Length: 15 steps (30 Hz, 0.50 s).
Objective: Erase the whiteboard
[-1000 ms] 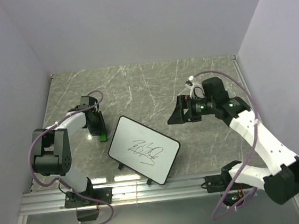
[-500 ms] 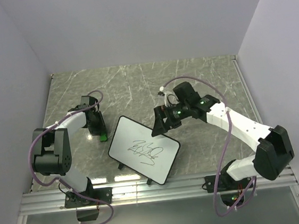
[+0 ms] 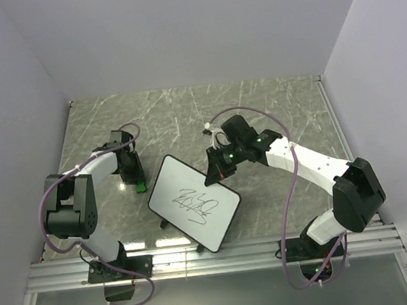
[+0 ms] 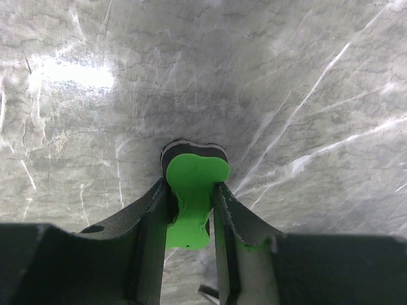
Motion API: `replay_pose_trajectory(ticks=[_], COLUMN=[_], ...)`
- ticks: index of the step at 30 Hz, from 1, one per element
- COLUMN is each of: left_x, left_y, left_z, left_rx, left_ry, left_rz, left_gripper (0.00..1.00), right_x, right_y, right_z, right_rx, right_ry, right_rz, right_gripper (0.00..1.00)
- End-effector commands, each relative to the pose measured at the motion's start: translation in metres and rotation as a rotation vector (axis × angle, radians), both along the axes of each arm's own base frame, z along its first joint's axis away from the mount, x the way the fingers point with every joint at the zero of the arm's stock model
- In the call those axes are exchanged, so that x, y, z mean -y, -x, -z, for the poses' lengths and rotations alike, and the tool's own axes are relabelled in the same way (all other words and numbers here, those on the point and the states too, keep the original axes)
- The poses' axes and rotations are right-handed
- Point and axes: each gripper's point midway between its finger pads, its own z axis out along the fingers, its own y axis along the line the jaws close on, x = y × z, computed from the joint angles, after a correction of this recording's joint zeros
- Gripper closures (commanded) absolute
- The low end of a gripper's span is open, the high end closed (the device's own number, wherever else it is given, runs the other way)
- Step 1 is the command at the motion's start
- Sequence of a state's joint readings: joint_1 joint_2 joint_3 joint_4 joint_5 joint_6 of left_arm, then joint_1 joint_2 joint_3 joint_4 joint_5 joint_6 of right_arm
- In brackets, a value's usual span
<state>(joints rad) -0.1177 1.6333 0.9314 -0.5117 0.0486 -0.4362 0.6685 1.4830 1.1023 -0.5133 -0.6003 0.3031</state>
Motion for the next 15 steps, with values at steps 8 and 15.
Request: replay_pose_trajectory(ticks=[8, 15], left_x=[-0.015, -0.017], left_y=[0.020, 0.019], left_z=[0.006, 0.002], left_rx=[-0.047, -0.027], left_ry=[-0.075, -0.084], left_rz=[-0.042, -0.049], left_gripper=[1.00, 1.00], right_x=[0.034, 0.105], right_y=[-0.063, -0.099], right_z=[-0.015, -0.008], right_rx=[0.276, 0.418], right_ry=[0.207, 0.516], right_rz=[0.256, 0.505], right_gripper=[1.00, 1.00])
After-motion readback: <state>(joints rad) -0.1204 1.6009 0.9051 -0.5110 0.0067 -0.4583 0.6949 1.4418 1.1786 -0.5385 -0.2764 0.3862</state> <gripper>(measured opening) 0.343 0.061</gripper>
